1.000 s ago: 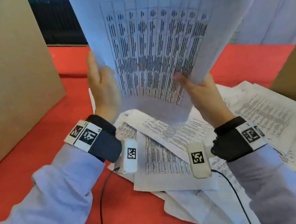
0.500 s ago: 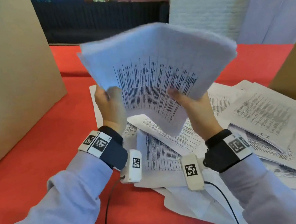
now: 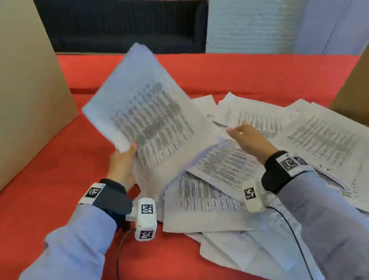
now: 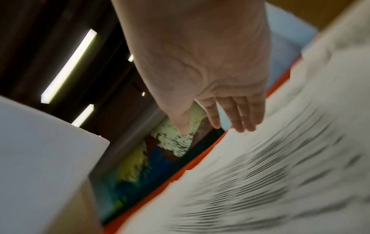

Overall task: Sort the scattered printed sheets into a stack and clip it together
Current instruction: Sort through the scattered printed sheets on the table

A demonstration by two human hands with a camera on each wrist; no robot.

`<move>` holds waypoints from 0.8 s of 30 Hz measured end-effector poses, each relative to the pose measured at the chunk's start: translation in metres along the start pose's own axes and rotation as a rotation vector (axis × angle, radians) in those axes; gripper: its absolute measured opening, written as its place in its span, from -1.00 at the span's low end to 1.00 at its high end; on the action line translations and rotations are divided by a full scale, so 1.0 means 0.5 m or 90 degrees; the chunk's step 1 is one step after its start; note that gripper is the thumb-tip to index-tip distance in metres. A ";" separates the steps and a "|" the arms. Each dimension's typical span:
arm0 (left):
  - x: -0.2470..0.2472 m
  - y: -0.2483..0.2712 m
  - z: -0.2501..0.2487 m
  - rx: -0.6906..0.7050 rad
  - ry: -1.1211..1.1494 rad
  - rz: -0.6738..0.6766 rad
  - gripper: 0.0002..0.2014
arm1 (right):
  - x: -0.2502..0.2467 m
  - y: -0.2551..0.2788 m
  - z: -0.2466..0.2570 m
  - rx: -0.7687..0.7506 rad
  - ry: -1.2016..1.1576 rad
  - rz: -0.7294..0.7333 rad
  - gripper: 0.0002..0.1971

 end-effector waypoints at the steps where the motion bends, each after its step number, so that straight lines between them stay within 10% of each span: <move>1: -0.014 -0.002 0.027 -0.052 0.004 -0.011 -0.66 | -0.006 -0.015 -0.031 0.033 0.140 -0.007 -0.39; 6: -0.012 -0.007 0.107 -0.179 0.096 0.040 -0.62 | -0.019 -0.052 -0.105 0.082 0.399 -0.002 -0.18; 10: 0.019 0.003 0.101 -0.161 0.090 0.121 -0.66 | -0.041 -0.036 -0.082 0.026 0.300 -0.020 -0.90; 12: 0.012 -0.005 0.103 -0.143 0.080 0.110 -0.70 | -0.046 -0.018 -0.079 0.031 0.216 -0.023 -0.67; 19: 0.014 -0.033 0.112 -0.120 -0.011 0.129 -0.63 | 0.075 0.136 -0.101 0.090 0.100 0.291 -0.78; 24: 0.032 -0.028 0.104 -0.094 -0.193 0.072 -0.62 | 0.047 0.095 -0.090 0.042 0.170 0.103 -0.46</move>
Point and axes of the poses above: each hand's wrist, its own y-axis away from the middle knuckle, its own x-axis out of the palm, z = x × y, the point moved 8 cm from there along -y, towards the middle knuckle, and after that the axes turned 13 degrees about y, right-handed, at the moved point
